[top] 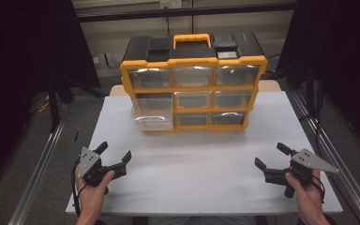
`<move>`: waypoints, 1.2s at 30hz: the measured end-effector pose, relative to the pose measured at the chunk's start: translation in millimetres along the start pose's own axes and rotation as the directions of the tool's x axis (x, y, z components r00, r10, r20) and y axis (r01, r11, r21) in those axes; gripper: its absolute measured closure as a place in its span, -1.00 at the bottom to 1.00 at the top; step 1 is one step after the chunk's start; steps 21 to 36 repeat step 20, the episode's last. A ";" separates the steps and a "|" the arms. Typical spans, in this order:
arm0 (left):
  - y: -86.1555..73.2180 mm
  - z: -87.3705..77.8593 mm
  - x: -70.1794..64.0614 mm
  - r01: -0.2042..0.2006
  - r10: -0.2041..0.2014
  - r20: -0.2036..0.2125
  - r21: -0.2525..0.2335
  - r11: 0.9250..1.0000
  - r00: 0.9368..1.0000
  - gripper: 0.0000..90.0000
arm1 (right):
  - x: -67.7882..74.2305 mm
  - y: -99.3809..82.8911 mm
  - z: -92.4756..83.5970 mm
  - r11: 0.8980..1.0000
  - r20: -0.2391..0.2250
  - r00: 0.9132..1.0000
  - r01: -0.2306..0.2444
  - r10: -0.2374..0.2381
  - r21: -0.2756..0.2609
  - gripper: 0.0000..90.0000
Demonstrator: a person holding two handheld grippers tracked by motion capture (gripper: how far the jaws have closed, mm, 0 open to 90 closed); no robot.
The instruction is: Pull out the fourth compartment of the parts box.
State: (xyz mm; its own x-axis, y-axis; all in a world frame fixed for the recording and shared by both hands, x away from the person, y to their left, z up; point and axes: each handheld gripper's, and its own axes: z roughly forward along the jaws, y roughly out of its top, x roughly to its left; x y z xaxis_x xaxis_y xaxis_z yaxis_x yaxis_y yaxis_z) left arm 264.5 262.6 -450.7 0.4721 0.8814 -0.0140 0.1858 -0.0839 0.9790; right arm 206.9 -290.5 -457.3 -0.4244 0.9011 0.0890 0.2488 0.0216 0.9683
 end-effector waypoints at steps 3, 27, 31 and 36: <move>-3.2 -4.0 -0.5 0.007 -0.007 0.002 0.015 1.000 1.000 -0.90 | -0.5 -0.3 0.1 1.000 0.000 1.000 -0.001 0.001 0.000 -1.00; -0.8 -8.0 -10.3 -0.038 0.038 0.009 0.012 0.999 0.999 -0.93 | -3.7 -1.4 -1.2 1.000 0.026 0.999 -0.023 0.022 0.010 -0.98; -0.8 -8.0 -10.3 -0.038 0.038 0.009 0.012 0.999 0.999 -0.93 | -3.7 -1.4 -1.2 1.000 0.026 0.999 -0.023 0.022 0.010 -0.98; -0.8 -8.0 -10.3 -0.038 0.038 0.009 0.012 0.999 0.999 -0.93 | -3.7 -1.4 -1.2 1.000 0.026 0.999 -0.023 0.022 0.010 -0.98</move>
